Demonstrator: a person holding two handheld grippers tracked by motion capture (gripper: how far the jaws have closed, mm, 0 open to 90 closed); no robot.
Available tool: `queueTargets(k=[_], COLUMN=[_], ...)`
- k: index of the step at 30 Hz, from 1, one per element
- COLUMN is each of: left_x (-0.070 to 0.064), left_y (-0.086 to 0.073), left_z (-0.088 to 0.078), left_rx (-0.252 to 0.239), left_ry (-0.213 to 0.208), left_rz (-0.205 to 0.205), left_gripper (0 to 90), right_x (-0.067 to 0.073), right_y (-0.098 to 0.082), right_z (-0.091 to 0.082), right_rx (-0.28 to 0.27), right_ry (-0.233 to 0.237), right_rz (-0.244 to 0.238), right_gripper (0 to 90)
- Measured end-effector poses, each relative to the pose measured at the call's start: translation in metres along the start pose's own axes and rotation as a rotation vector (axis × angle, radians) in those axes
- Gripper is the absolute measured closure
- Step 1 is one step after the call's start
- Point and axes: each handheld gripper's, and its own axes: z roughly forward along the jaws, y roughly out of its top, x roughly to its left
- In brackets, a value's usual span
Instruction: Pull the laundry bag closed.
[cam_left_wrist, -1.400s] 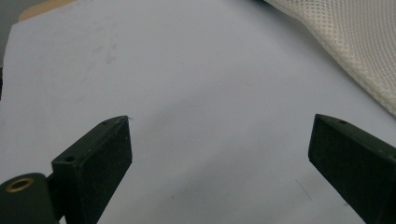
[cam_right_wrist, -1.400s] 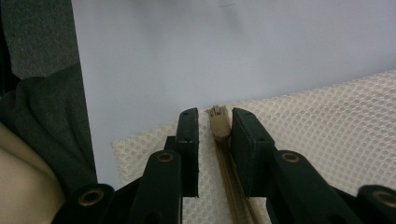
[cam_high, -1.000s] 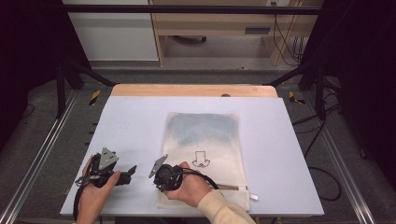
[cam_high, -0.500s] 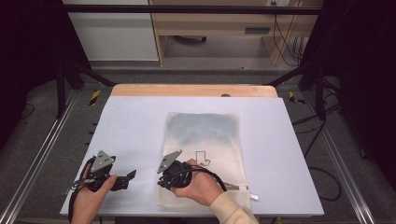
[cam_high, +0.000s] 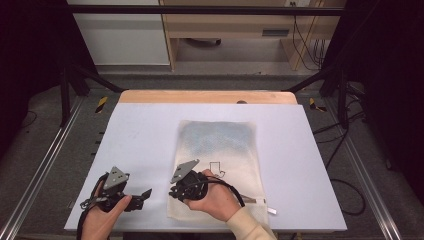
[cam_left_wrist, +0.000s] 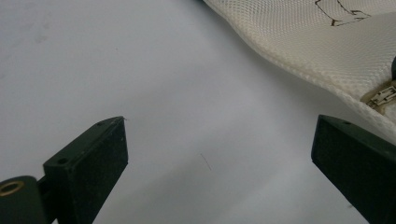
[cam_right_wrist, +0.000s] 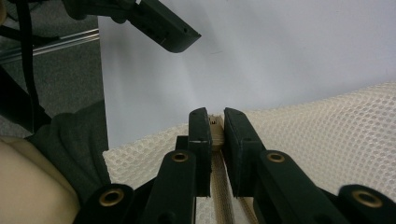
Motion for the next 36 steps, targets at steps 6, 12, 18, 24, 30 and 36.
queueTargets(k=[6,12,18,24,30,36], left_x=[-0.012,-0.021,-0.034,-0.042,-0.043,-0.042], left_y=[0.004,0.011,0.019,0.028,0.029,0.032], left_z=[-0.005,-0.001,0.007,0.012,0.015,0.023], left_rx=[-0.062,-0.097,-0.118,-0.143,-0.181,-0.199], left_ry=[-0.012,-0.041,-0.096,-0.139,-0.179,-0.212], left_rz=[-0.069,-0.063,-0.070,-0.039,-0.063,-0.091], left_gripper=[3.8,4.4,7.2,9.4,13.4,16.7], right_x=[-0.002,-0.003,-0.003,-0.003,-0.003,-0.003], right_y=[0.000,-0.001,-0.001,-0.002,-0.002,-0.002], right_z=[-0.003,-0.003,-0.005,-0.005,-0.007,-0.008], right_rx=[-0.021,-0.024,-0.044,-0.046,-0.044,-0.044], right_ry=[-0.006,-0.003,-0.012,-0.016,-0.016,-0.020], right_rz=[0.001,-0.005,-0.010,-0.012,-0.018,-0.021], right_gripper=[81.9,81.9,81.9,81.9,81.9,81.9])
